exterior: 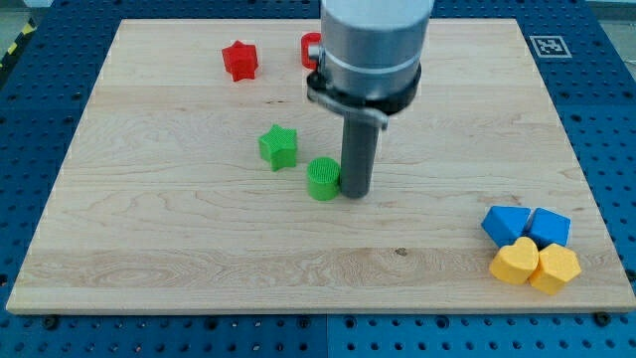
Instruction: Slide the green circle a bit up
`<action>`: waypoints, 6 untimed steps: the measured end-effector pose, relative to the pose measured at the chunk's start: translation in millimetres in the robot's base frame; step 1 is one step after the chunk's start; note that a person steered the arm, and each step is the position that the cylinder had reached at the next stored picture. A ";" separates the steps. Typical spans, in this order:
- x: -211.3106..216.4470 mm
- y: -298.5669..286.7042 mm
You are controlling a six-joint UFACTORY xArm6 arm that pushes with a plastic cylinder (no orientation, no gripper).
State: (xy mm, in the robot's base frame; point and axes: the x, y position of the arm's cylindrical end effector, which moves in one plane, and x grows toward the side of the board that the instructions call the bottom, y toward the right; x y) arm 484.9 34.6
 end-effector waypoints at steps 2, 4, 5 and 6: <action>47.9 2.5; 27.2 -18.9; 24.8 -18.9; 26.3 -18.9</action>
